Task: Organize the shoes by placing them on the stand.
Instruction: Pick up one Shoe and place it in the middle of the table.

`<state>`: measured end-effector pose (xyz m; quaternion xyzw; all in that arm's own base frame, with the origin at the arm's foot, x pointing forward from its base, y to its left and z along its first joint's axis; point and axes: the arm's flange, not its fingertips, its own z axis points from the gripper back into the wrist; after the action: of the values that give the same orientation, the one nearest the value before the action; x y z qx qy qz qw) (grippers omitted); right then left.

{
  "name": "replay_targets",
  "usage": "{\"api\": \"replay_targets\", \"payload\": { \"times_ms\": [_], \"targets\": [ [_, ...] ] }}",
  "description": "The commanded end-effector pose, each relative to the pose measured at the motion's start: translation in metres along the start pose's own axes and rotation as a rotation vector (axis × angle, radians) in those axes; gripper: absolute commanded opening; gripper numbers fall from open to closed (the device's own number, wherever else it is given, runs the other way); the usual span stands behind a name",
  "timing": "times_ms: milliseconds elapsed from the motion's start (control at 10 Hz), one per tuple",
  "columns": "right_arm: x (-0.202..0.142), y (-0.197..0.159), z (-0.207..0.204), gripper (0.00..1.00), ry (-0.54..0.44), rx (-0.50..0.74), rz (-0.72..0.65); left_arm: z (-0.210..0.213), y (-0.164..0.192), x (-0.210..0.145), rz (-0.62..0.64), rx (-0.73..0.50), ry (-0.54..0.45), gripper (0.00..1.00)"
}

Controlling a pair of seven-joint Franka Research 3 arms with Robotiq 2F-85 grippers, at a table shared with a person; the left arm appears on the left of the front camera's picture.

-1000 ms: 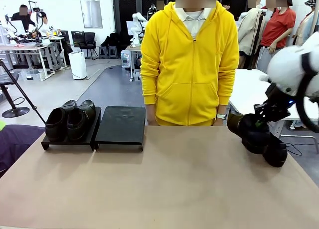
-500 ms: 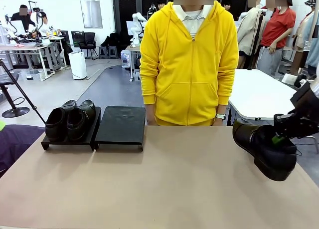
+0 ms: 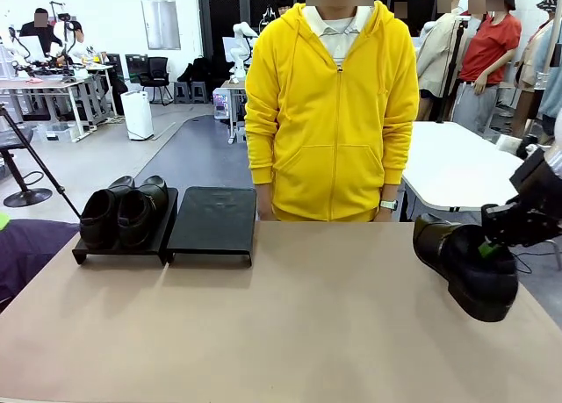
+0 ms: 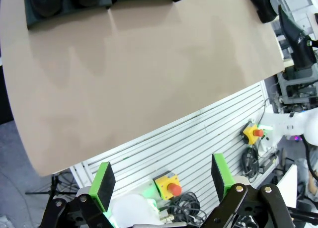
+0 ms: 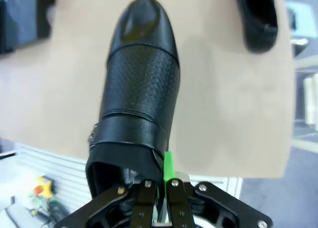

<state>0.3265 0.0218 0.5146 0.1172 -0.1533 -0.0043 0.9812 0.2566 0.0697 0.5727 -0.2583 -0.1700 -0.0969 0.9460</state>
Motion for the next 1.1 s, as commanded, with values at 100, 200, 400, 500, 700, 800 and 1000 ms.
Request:
{"api": "replay_targets", "payload": {
  "times_ms": [100, 200, 400, 500, 700, 800, 1000],
  "targets": [
    [-0.012, 0.127, -0.058, 0.00, -0.127, -0.107, 0.046, 0.002, 0.000, 0.000, 0.013, 0.008, 0.010, 1.00],
    [-0.011, 0.158, -0.078, 0.00, -0.188, -0.125, 0.009, 0.002, 0.000, 0.000, 0.013, 0.008, 0.010, 1.00],
    [-0.007, 0.214, -0.132, 0.00, -0.211, -0.097, 0.022, 0.002, 0.000, 0.000, 0.013, 0.008, 0.010, 1.00],
    [-0.005, 0.230, -0.158, 0.00, -0.187, -0.070, 0.000, 0.002, 0.000, 0.000, 0.013, 0.008, 0.010, 1.00],
    [-0.007, 0.247, -0.195, 0.00, -0.124, -0.060, -0.038, 0.002, 0.000, 0.000, 0.013, 0.008, 0.010, 1.00],
    [-0.010, 0.252, -0.207, 0.00, -0.107, -0.050, -0.060, 0.002, 0.000, 0.000, 0.013, 0.008, 0.010, 1.00],
    [-0.017, 0.262, -0.219, 0.00, -0.054, -0.028, -0.062, 0.002, 0.000, 0.000, 0.013, 0.008, 0.010, 1.00]
  ]
}}
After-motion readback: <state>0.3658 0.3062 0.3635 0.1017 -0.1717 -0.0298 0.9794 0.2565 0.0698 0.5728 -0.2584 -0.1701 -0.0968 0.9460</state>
